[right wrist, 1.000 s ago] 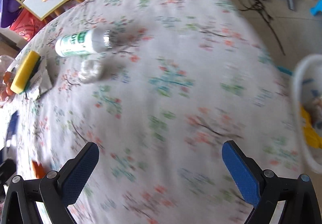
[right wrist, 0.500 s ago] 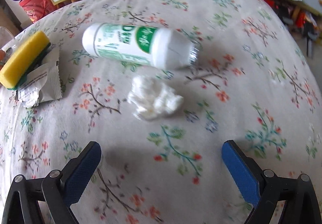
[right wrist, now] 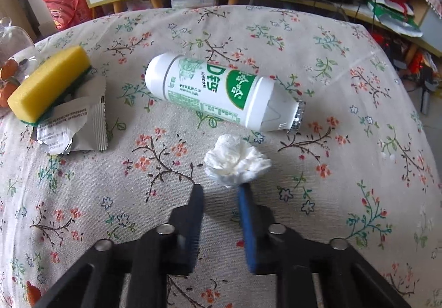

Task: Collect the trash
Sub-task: 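Reach and grasp the small tissue ball with the right gripper while the left holds the box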

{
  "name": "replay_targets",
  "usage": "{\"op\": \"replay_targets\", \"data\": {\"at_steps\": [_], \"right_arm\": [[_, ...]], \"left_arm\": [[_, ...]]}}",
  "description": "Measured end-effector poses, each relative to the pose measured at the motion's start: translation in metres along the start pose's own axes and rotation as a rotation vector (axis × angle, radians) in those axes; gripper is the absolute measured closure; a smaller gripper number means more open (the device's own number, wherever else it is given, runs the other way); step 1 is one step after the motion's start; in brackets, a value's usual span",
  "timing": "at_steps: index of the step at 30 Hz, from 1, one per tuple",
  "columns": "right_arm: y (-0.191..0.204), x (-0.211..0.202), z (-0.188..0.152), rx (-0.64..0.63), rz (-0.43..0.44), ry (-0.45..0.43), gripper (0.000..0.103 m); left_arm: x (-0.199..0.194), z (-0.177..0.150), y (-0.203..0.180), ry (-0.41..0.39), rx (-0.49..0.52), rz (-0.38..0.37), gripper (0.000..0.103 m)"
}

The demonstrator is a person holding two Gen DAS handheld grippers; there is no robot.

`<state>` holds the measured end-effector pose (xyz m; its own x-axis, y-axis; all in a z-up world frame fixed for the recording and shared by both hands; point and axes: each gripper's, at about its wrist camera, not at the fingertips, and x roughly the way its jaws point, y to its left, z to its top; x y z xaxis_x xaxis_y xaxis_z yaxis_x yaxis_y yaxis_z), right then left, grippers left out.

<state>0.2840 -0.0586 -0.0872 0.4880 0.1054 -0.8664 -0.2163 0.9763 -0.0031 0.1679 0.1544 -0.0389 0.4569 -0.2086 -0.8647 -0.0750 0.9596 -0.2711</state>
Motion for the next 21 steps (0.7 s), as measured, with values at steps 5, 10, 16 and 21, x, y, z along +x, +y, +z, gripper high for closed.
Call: {"op": "replay_targets", "data": {"at_steps": [5, 10, 16, 21], "right_arm": [[-0.001, -0.017, -0.003, -0.018, -0.004, -0.026, 0.091], [-0.011, -0.036, -0.007, -0.007, 0.018, -0.05, 0.094], [-0.038, -0.054, -0.009, 0.068, 0.063, -0.053, 0.096], [-0.057, -0.058, -0.009, 0.109, 0.112, -0.048, 0.089]], "left_arm": [[-0.004, -0.002, -0.006, -0.016, -0.001, -0.002, 0.037], [-0.006, -0.002, -0.014, -0.029, -0.007, -0.011, 0.037], [-0.007, -0.003, -0.022, -0.034, 0.002, -0.018, 0.037], [-0.004, 0.0, -0.025, -0.027, -0.001, -0.03, 0.037]]}}
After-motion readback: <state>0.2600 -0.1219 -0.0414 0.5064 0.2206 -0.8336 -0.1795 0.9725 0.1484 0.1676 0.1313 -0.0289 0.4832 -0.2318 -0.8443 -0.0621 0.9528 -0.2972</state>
